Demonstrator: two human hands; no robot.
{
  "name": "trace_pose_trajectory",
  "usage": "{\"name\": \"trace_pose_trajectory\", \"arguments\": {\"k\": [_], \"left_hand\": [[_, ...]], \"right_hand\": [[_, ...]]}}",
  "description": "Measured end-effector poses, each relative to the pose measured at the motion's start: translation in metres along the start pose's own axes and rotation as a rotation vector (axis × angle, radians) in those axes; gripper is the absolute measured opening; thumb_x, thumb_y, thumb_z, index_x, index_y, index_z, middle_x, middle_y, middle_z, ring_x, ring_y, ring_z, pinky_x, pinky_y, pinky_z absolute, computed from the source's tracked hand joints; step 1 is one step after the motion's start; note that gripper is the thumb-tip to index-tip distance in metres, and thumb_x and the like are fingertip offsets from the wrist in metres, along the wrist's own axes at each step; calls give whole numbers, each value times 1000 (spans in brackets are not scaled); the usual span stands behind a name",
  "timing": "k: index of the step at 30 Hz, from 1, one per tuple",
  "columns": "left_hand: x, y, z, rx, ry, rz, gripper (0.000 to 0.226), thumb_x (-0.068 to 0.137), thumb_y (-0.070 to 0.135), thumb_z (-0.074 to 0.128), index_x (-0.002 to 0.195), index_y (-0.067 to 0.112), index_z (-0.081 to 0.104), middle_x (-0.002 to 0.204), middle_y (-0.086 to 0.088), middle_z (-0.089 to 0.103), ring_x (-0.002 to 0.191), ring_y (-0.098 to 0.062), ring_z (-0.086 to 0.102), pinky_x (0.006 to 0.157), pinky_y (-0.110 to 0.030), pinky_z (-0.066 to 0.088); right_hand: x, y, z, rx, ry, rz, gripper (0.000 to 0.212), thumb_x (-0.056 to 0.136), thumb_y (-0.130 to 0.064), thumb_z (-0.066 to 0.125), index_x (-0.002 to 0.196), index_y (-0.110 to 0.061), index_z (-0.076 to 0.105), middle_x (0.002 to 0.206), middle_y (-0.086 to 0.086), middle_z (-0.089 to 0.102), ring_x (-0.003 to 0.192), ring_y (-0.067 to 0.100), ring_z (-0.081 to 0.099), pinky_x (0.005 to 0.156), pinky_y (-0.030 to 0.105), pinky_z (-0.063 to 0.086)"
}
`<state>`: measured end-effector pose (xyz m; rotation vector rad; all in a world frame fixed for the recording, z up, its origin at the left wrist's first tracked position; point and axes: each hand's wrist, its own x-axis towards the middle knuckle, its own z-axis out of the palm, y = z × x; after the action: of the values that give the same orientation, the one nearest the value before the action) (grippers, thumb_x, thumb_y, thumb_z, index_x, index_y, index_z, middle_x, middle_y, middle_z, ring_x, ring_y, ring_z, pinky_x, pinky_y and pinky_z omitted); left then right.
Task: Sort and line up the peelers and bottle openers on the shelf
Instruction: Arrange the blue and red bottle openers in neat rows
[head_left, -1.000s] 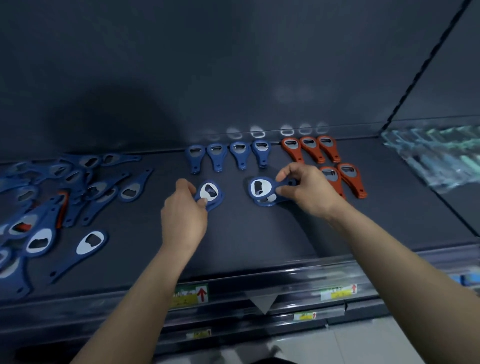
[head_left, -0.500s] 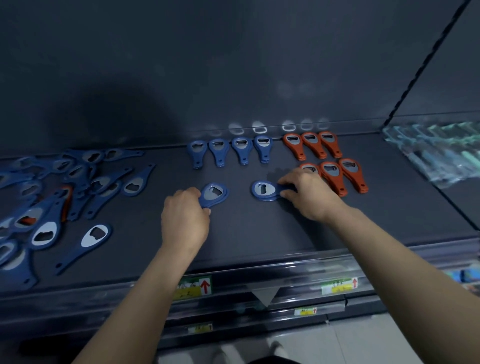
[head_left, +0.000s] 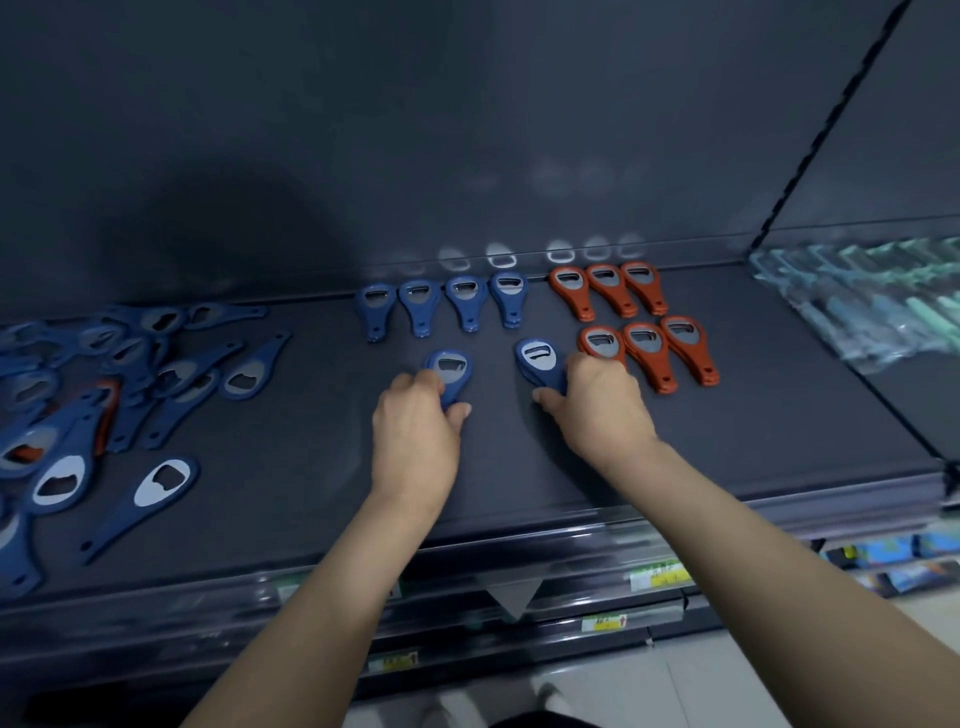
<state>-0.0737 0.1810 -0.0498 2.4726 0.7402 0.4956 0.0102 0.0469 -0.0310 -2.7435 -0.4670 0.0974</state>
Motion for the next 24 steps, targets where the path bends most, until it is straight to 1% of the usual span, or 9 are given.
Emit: {"name": "trace_pose_trajectory", "arguments": {"k": [2, 5, 7, 11, 14, 17, 19, 21, 24], "left_hand": [[-1, 1, 2, -15, -35, 7, 32, 83, 20, 71, 109, 5, 61, 104, -11, 58, 94, -26, 56, 74, -24, 35], [-3, -1, 2, -44, -67, 37, 34, 83, 9, 69, 116, 7, 62, 116, -8, 57, 99, -24, 58, 79, -21, 37], [-4, -2, 2, -61, -71, 66, 33, 83, 4, 67, 115, 9, 64, 116, -7, 57, 96, -22, 59, 79, -19, 38], [-4, 1, 5, -76, -55, 127, 25, 83, -2, 65, 107, 4, 69, 111, -7, 60, 90, -22, 61, 77, -17, 38], [-5, 1, 8, -79, -42, 152, 23, 84, -2, 64, 105, 1, 70, 110, -9, 62, 93, -22, 62, 81, -15, 38], [-4, 1, 9, -97, -30, 161, 24, 82, -1, 66, 105, 1, 70, 111, -9, 63, 98, -22, 62, 84, -9, 34], [-2, 0, 10, -112, -29, 172, 26, 80, 1, 68, 106, 1, 70, 112, -8, 63, 100, -22, 61, 87, -12, 35], [-1, 1, 10, -116, -35, 190, 25, 81, 2, 68, 107, 2, 70, 112, -7, 64, 102, -22, 60, 89, -15, 37], [-1, 0, 12, -97, -30, 225, 24, 83, 2, 66, 106, 2, 70, 108, -7, 64, 99, -23, 59, 86, -17, 38]], "right_hand": [[-1, 1, -2, 28, -36, 32, 28, 86, -23, 63, 103, -1, 58, 103, 19, 62, 96, 37, 58, 65, 28, 37], [-3, 0, -4, 26, -60, 56, 17, 86, -9, 58, 101, -1, 58, 102, 19, 61, 96, 37, 58, 64, 28, 39], [-6, -2, -4, 25, -54, 49, 15, 88, -7, 57, 100, 0, 57, 102, 19, 61, 97, 38, 58, 64, 29, 39], [-12, -4, -3, 32, -35, 36, 11, 88, -9, 58, 94, -1, 56, 98, 19, 61, 96, 39, 59, 64, 29, 39], [-15, -3, -2, 19, -23, 23, 14, 88, -10, 60, 96, 0, 55, 100, 19, 62, 96, 38, 59, 65, 29, 38], [-18, -3, 0, 19, -8, -1, 18, 89, -16, 60, 98, -1, 53, 103, 18, 61, 98, 36, 57, 66, 28, 34], [-20, -4, 2, 30, 4, -10, 18, 89, -16, 59, 98, -3, 51, 103, 16, 59, 98, 35, 56, 66, 28, 33], [-22, -3, 2, 28, 24, -13, 14, 88, -8, 56, 100, -4, 51, 103, 15, 57, 97, 34, 55, 65, 29, 34], [-24, -1, 2, 58, 31, -9, 27, 83, 2, 50, 109, -6, 51, 105, 16, 54, 96, 35, 52, 65, 31, 35]]}}
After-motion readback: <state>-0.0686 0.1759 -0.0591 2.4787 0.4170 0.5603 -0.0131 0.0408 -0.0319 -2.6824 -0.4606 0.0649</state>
